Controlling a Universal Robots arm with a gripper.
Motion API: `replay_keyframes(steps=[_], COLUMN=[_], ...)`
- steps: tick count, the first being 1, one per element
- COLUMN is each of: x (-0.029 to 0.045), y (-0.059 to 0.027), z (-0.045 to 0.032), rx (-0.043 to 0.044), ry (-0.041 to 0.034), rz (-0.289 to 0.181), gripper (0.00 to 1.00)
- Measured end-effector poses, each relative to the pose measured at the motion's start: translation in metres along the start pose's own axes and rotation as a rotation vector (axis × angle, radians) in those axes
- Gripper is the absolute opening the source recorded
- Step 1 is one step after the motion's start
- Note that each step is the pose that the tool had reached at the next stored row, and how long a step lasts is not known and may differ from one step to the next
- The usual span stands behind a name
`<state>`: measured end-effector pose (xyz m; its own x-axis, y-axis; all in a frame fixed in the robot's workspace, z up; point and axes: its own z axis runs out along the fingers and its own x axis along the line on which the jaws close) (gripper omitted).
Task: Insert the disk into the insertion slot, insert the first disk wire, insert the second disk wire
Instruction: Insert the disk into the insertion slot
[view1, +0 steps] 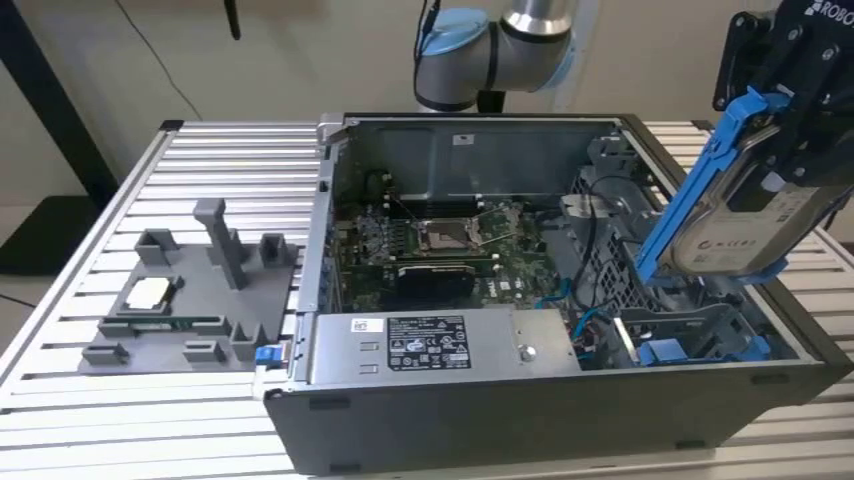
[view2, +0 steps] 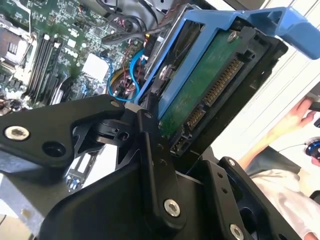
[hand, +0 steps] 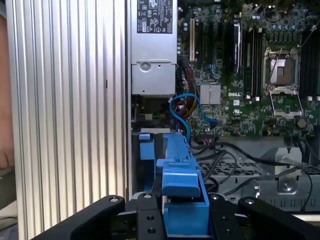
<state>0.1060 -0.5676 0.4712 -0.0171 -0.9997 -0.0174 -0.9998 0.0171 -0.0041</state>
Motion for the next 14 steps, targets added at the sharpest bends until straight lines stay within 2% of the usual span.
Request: replay_keyframes(steps=[2, 14], x=[0.0000, 0.0001], y=[-0.0002, -0.0013], z=[0.0018, 0.0075], rx=[0.0022, 0.0027], ry=[-0.0003, -0.0005], rz=[0.000, 0.000], gripper=[0.33, 0.33])
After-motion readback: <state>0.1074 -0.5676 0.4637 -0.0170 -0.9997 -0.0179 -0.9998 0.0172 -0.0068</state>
